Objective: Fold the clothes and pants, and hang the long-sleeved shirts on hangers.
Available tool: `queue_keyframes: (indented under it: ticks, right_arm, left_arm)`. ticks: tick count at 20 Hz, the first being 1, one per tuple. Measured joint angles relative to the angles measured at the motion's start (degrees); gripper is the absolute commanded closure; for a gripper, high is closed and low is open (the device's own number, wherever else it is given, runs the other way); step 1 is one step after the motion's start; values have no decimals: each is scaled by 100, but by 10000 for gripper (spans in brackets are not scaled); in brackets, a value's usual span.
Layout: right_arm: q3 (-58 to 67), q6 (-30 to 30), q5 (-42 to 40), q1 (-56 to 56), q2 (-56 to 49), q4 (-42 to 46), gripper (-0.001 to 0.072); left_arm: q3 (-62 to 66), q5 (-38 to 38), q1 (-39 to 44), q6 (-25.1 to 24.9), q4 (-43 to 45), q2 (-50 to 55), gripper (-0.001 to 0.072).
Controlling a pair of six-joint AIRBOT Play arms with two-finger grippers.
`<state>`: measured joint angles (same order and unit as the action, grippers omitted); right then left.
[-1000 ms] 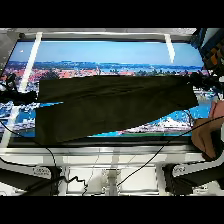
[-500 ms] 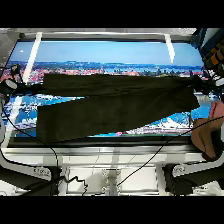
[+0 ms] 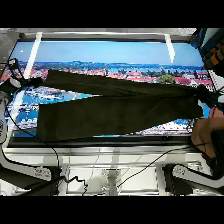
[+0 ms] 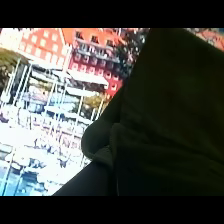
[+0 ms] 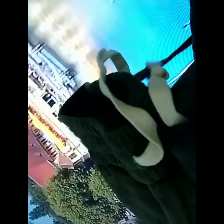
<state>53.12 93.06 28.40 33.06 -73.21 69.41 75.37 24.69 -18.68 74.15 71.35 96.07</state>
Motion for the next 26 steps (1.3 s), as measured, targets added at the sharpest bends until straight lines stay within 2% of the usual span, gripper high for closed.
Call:
queue_keyframes:
  ticks: [4, 10, 12, 18, 19, 20, 21, 26]
  right_arm:
    - [-372, 22, 2, 125, 623, 98, 680]
    - [-358, 83, -308, 160, 140, 101, 680]
    - [-87, 85, 17, 164, -343, 63, 680]
    - [1554, -358, 1921, 164, -1775, 46, 679]
    - [1814, -411, 2181, 160, -1926, 46, 591]
    - [2039, -450, 2363, 160, -2033, 46, 375]
    - [2229, -483, 2496, 160, -2107, 57, 213]
    - [3053, -546, 2815, 188, -2269, 192, 202]
  left_arm:
    - [114, 7, 70, 402, -2, 2, 688]
    - [118, 1458, 76, 686, 398, 66, 688]
    - [111, 1746, 74, 713, 494, 68, 687]
    - [109, 2085, 72, 778, 605, 70, 687]
    - [109, 2120, 72, 776, 619, 70, 687]
    - [109, 2124, 72, 776, 619, 70, 687]
    - [109, 2149, 68, 776, 619, 68, 687]
    - [109, 2188, 46, 776, 621, 11, 687]
